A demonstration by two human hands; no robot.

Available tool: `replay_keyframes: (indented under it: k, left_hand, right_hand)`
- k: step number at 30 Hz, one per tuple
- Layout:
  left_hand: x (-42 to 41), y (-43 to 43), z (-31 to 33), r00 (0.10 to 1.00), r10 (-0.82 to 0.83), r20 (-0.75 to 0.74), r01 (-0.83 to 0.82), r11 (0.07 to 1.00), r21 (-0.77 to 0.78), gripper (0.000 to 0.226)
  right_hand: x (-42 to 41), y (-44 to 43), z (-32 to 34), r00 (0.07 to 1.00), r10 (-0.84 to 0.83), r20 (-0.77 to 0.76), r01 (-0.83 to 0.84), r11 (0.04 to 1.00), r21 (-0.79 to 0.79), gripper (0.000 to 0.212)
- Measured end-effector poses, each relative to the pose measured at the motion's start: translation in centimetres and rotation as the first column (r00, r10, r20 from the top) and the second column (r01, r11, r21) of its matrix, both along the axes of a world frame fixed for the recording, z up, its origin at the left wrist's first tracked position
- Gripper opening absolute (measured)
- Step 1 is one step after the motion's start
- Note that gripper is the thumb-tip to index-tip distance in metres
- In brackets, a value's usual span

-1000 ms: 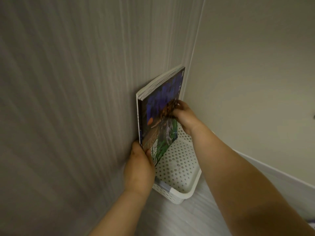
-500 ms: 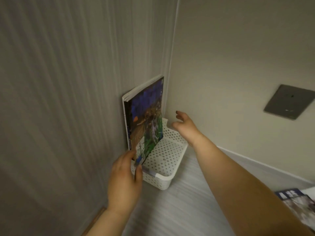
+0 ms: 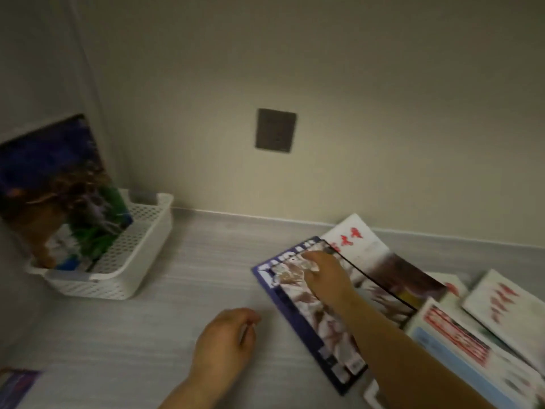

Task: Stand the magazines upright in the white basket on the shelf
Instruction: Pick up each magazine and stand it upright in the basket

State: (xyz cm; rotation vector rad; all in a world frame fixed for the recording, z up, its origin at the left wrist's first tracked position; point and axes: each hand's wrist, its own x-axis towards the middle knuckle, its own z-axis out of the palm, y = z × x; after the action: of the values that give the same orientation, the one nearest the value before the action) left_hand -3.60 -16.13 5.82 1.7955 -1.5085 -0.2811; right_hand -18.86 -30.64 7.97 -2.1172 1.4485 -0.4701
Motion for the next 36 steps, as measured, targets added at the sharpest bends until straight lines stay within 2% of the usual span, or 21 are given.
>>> replay_keyframes:
  k: [2,5,8,11,12,15,18,21,23,24,25,26,27,28,30,33,36]
  left_hand:
    - [-3.7,-0.7,-1.4,0.994,-0.099,-0.050,0.104,0.986,0.131,0.024]
    - [-8.1,-2.1,-3.3,0.983,-0.176,-0.051,0.183,0.941,0.283,0.031]
    - [-11.3,-3.7,-4.1,0.997,-0.052,-0.057,0.069,0.940,0.335,0.037]
    - [-12.9,-4.8,-4.9,0.990,0.143,-0.004,-0.127,0.893,0.432,0.057]
    - [-13.4,-5.1,-5.1,0.982,0.189,-0.001,-0.168,0.878,0.449,0.061]
    - [-14.3,-5.9,-5.0,0.950,0.313,-0.009,-0.271,0.837,0.475,0.065]
    - [-14.7,-6.6,-4.5,0.927,0.375,-0.016,-0.315,0.801,0.509,0.065]
    - [-15.5,-7.3,-4.1,0.933,0.359,-0.019,-0.291,0.787,0.544,0.067]
    - [-16.0,-7.8,-4.1,0.911,0.395,-0.120,-0.269,0.788,0.554,0.066]
    - [-16.0,-8.0,-4.0,0.856,0.438,-0.276,-0.236,0.805,0.545,0.067]
    - [-15.9,-8.2,-3.8,0.736,0.454,-0.503,-0.179,0.846,0.502,0.069]
    - [-15.8,-8.2,-3.4,0.571,0.424,-0.703,-0.145,0.895,0.422,0.066]
    - [-15.6,-8.3,-3.3,0.437,0.394,-0.808,-0.167,0.919,0.358,0.056]
    - [-15.3,-8.4,-3.0,0.373,0.381,-0.846,-0.201,0.923,0.327,0.041]
    - [-14.4,-8.8,-2.9,0.400,0.386,-0.831,-0.216,0.921,0.324,0.024]
    - [-13.4,-9.1,-3.4,0.528,0.396,-0.752,-0.094,0.907,0.411,0.019]
    - [-13.1,-9.1,-3.7,0.741,0.390,-0.546,-0.068,0.853,0.517,0.018]
  right_hand:
    - [-6.2,0.7,-1.0,0.985,-0.103,-0.139,0.086,0.988,-0.125,0.034]
    - [-13.9,1.8,-2.3,0.957,-0.215,-0.194,0.145,0.936,-0.321,0.039]
    - [-18.4,2.3,-4.0,0.937,-0.173,-0.304,0.078,0.950,-0.301,0.043]
    - [-19.7,2.3,-6.3,0.931,-0.019,-0.365,0.000,0.999,-0.052,0.051]
    - [-19.7,2.2,-6.9,0.923,-0.005,-0.385,-0.002,1.000,-0.018,0.054]
    - [-19.7,2.2,-8.2,0.890,-0.009,-0.456,-0.014,0.999,-0.046,0.058]
    - [-20.0,2.1,-8.5,0.891,0.004,-0.453,-0.029,0.998,-0.048,0.059]
    - [-20.1,2.0,-8.7,0.882,0.024,-0.470,-0.045,0.998,-0.033,0.058]
    - [-20.1,1.9,-8.9,0.883,0.024,-0.469,-0.048,0.998,-0.038,0.058]
    - [-20.1,1.9,-8.9,0.885,0.025,-0.466,-0.049,0.998,-0.040,0.058]
    - [-20.1,1.9,-8.9,0.887,0.023,-0.462,-0.046,0.998,-0.040,0.058]
    - [-20.1,1.8,-8.9,0.888,0.021,-0.459,-0.046,0.998,-0.043,0.058]
    - [-20.1,1.8,-8.9,0.890,0.020,-0.456,-0.046,0.998,-0.046,0.058]
    - [-20.2,1.7,-9.0,0.890,0.020,-0.455,-0.046,0.998,-0.047,0.058]
    - [-20.1,1.8,-9.0,0.891,0.023,-0.453,-0.050,0.998,-0.047,0.057]
    - [-20.2,1.8,-9.0,0.896,0.022,-0.443,-0.048,0.998,-0.047,0.057]
    - [-20.3,1.9,-8.9,0.903,0.020,-0.429,-0.046,0.998,-0.051,0.056]
